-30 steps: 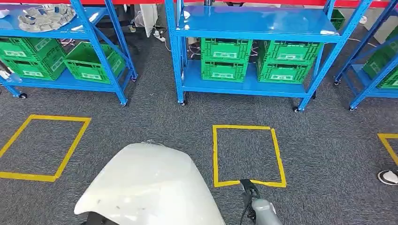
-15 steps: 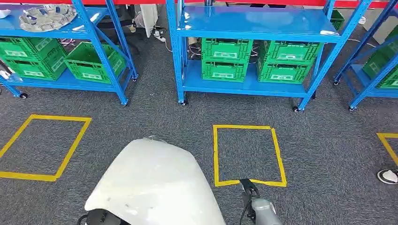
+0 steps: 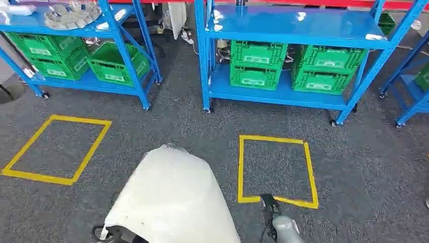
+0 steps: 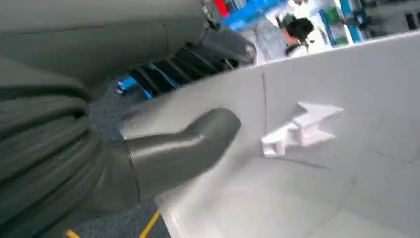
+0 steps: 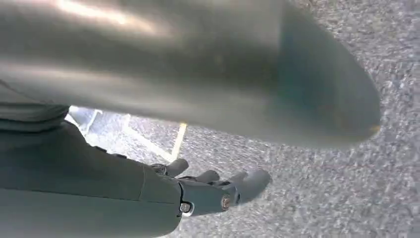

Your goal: Take the parts from the cabinet and place them on the table.

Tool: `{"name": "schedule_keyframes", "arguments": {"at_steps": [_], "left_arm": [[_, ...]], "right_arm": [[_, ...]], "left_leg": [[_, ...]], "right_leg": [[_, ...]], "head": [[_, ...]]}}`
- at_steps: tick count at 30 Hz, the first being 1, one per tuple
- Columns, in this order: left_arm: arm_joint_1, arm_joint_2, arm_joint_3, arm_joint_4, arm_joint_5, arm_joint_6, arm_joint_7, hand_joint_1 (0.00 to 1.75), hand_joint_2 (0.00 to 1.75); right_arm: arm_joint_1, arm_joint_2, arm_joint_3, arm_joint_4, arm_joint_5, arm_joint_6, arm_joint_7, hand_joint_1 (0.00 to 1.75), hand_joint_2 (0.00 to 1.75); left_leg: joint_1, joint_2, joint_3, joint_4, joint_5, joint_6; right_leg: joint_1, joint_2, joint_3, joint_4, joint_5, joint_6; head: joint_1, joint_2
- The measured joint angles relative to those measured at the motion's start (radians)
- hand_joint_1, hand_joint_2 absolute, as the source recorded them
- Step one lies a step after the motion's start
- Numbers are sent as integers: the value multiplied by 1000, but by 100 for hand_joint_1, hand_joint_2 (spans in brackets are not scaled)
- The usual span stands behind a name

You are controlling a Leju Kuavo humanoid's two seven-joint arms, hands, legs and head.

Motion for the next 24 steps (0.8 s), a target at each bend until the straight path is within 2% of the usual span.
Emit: {"name": "schedule_keyframes", "arguments": {"at_steps": [2,3,4,5,6,7,8,9,10,11,12,13,14,16,17,18,19,20,21,22,23,24], "left_arm": [[1,-1,-1,0,-2,-1,2,175,175],[2,0,-1,0,-2,-1,2,175,175],[2,0,-1,-1,-2,-1,3,175,175],[2,-1,-1,-2,-2,-3,3,175,175],[0,-1,-1,-2,-4,-4,3,175,175],[0,-3,-1,-2,-6,-9,5,175,175],[1,-3,-2,-1,-6,-13,6,175,175],[1,-3,-2,-1,-6,-16,8,175,175],[1,-3,-2,-2,-6,-16,8,175,175],[0,-4,-2,-3,-6,-17,8,175,175],[-1,-6,-2,-5,-6,-18,9,175,175],[-4,-7,-2,-8,-6,-18,9,175,175],[-7,-10,-2,-11,-6,-19,9,175,175],[-15,-11,-3,-11,-6,-21,9,175,175],[-15,-11,-3,-12,-6,-21,10,175,175],[-15,-12,-3,-14,-6,-21,11,175,175],[-13,-13,-4,-17,-6,-21,10,175,175],[-20,-16,-5,-17,-6,-21,10,175,175],[-26,-19,-6,-17,-6,-21,13,175,175],[-26,-19,-9,-17,-5,-21,16,175,175],[-25,-17,-11,-17,-5,-21,21,175,175],[-24,-16,-13,-17,-1,-21,22,175,175]], "right_arm": [[1,0,0,0,-1,1,0,0,0],[0,5,0,0,-1,1,0,0,0],[-1,2,-1,0,-4,2,0,0,0],[2,2,-1,0,-6,1,0,0,0],[3,1,-1,0,-9,0,0,0,0],[4,1,-1,0,-11,-3,0,0,0],[6,1,-2,0,-13,-3,0,0,0],[5,1,-2,0,-15,-4,0,0,0],[5,0,-2,0,-15,-4,0,0,0],[4,0,-2,0,-15,-4,0,0,0],[4,1,-2,0,-16,-4,0,0,0],[4,2,-2,0,-16,-4,0,0,0],[3,10,-3,0,-17,-4,0,0,0],[3,9,-3,-1,-18,-3,-1,0,0],[2,10,-4,-1,-19,-3,-1,0,0],[0,14,-4,-1,-20,-3,-1,0,0],[-1,12,-4,-2,-20,-3,-1,0,0],[-2,10,-4,-2,-21,-2,-1,0,0],[-2,10,-3,-2,-21,-1,-1,0,0],[0,8,-3,-2,-19,0,-1,0,0],[3,5,-3,-2,-18,2,-1,0,0],[6,4,-4,-2,-16,3,-1,0,0]], "left_leg": [[0,-1,-2,1,-1,-6],[4,1,-3,7,-1,-12],[5,17,-10,32,-21,-23],[12,33,-33,86,-59,-36],[20,42,-70,161,-99,-45],[26,48,-107,237,-132,-50],[32,52,-139,299,-151,-54],[35,52,-146,309,-144,-52],[34,52,-129,271,-113,-48],[32,53,-93,196,-71,-39],[27,57,-45,101,-28,-23],[14,79,2,14,3,1],[8,96,14,-16,1,8],[-1,92,14,-26,3,6],[-5,85,16,-33,5,10],[-5,74,28,-59,14,18],[10,66,58,-89,36,9],[11,61,64,-101,43,14],[12,54,63,-102,44,20],[11,46,64,-102,43,22],[10,35,61,-96,41,23],[10,23,57,-90,39,22]], "right_leg": [[1,-9,-3,9,0,-9],[-7,-15,-7,12,2,-15],[-5,-17,-5,11,3,-22],[-6,-22,-2,6,4,-24],[-6,-28,-3,6,6,-25],[-6,-34,-4,6,6,-25],[-5,-42,-5,6,5,-25],[-3,-49,-5,6,5,-25],[-1,-54,-4,6,4,-25],[3,-60,-2,4,4,-24],[7,-66,3,0,4,-25],[5,-71,8,-7,5,-26],[7,-79,14,-12,6,-23],[-3,-91,16,-21,9,-10],[-5,-99,23,-31,11,-5],[-4,-108,38,-45,14,2],[-4,-88,38,-32,9,2],[5,-54,22,1,-13,-1],[7,-31,-15,73,-52,-1],[10,-23,-59,158,-92,-1],[13,-20,-101,233,-119,1],[15,-19,-125,266,-118,3]], "head": [[-5,0],[-5,0],[-12,0],[-14,0],[-19,0],[-19,0],[-21,0],[-21,0],[-22,0],[-22,0],[-21,0],[-21,0],[-13,0],[-21,0],[-23,0],[-31,0],[-24,0],[-29,0],[-24,0],[-14,0],[-15,0],[-11,0]]}}
